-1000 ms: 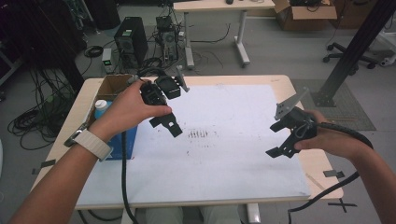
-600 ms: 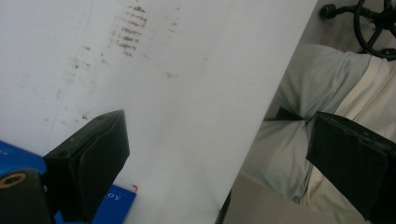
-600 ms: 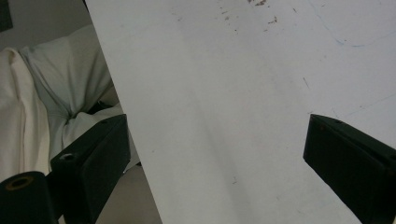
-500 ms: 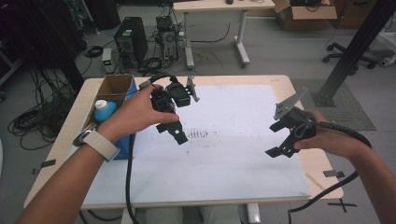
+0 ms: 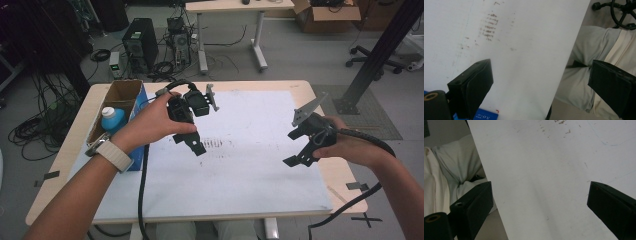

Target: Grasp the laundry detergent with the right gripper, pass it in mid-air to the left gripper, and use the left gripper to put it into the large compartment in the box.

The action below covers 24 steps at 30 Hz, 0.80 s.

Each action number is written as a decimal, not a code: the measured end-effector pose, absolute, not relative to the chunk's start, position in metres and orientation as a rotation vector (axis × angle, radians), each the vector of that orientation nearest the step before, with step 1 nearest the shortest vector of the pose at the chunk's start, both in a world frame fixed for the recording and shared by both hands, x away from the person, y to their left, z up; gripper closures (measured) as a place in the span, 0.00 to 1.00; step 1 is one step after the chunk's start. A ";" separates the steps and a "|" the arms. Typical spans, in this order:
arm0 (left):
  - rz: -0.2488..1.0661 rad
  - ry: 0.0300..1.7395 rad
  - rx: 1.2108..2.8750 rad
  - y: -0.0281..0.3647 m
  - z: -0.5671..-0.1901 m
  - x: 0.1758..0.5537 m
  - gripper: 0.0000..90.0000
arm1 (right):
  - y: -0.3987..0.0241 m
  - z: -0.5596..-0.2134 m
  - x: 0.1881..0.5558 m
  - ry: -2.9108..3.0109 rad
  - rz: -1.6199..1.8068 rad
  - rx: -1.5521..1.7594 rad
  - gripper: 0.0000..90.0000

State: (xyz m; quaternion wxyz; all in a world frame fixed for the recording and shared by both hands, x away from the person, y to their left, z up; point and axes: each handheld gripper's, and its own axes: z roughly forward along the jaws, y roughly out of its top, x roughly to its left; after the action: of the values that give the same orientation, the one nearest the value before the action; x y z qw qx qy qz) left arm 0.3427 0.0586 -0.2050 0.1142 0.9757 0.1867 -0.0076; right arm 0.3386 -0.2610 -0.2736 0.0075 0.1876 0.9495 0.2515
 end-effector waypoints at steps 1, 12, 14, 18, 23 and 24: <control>-0.023 0.545 2.861 0.058 -0.205 0.343 0.07 | -0.261 -0.273 0.339 2.967 0.787 0.584 0.07; -0.022 0.529 2.871 0.052 -0.207 0.341 0.07 | -0.263 -0.276 0.337 2.970 0.788 0.589 0.07; -0.020 0.529 2.871 0.052 -0.207 0.341 0.07 | -0.263 -0.276 0.337 2.970 0.787 0.590 0.07; -0.015 0.531 2.871 0.052 -0.207 0.341 0.07 | -0.264 -0.276 0.336 2.969 0.787 0.592 0.07; -0.015 0.532 2.870 0.053 -0.207 0.342 0.07 | -0.264 -0.277 0.336 2.970 0.787 0.593 0.07; -0.014 0.532 2.870 0.053 -0.207 0.342 0.07 | -0.264 -0.277 0.336 2.970 0.787 0.593 0.07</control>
State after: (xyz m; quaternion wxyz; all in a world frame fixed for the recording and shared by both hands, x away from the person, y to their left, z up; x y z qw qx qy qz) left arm 0.3417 0.0534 -0.2066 0.1113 0.9771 0.1813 -0.0049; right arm 0.3362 -0.2641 -0.2769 0.0061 0.1895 0.9491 0.2516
